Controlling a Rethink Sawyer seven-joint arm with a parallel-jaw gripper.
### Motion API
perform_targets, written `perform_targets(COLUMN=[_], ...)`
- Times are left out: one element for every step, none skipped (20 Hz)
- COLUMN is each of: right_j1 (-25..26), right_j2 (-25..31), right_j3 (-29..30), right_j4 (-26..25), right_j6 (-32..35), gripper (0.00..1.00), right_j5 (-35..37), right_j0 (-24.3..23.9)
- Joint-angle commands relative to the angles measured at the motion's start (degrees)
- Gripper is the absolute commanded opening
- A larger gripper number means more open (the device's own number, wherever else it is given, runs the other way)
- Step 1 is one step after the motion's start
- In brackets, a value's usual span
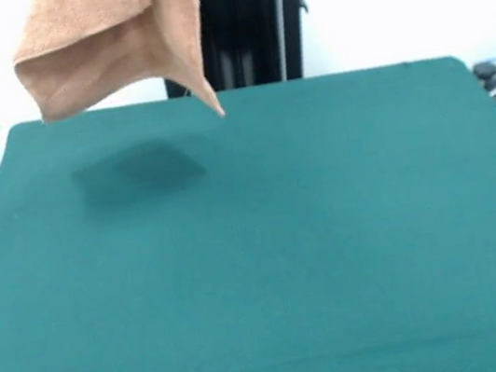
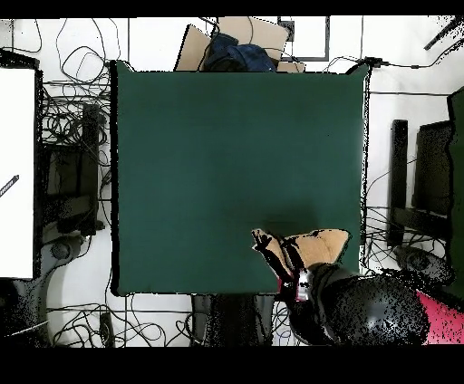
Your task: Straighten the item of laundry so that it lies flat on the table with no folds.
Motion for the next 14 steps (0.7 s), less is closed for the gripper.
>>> perform_targets(right_j1=[-0.8, -0.5, -0.4, -0.7, -0.4, 0.1, 1.4, 2.9, 4.0, 5.2, 5.6, 6.0, 6.6, 7.1], right_j2=[-0.6, -0.6, -0.5, -0.7, -0.5, -0.3, 0.1, 0.4, 0.5, 0.7, 0.7, 0.8, 0.9, 1.0], right_j3=[3.8, 3.9, 3.9, 4.0, 3.8, 4.1, 4.6, 5.3, 5.9, 6.5, 6.7, 6.7, 6.8, 6.9], right_j4=[3.0, 3.0, 3.0, 3.1, 2.9, 2.8, 2.9, 3.1, 3.4, 3.6, 3.7, 3.6, 3.4, 3.2], right_j6=[-8.4, -8.4, -8.5, -8.7, -8.7, -8.3, -7.8, -7.4, -7.3, -7.2, -7.2, -7.3, -6.9, -6.7], gripper=[0.0, 0.0, 0.0, 0.0, 0.0, 0.0, 0.0, 0.0, 0.0, 0.0, 0.0, 0.0, 0.0, 0.0], right_j5=[-2.6, -3.1, -3.4, -3.5, -3.6, -4.7, -6.6, -8.8, -10.5, -12.2, -12.8, -13.2, -13.7, -14.4], right_j0=[2.6, 2.7, 2.8, 2.8, 2.9, 3.2, 3.4, 3.6, 3.6, 3.7, 3.6, 3.6, 3.6, 3.6])
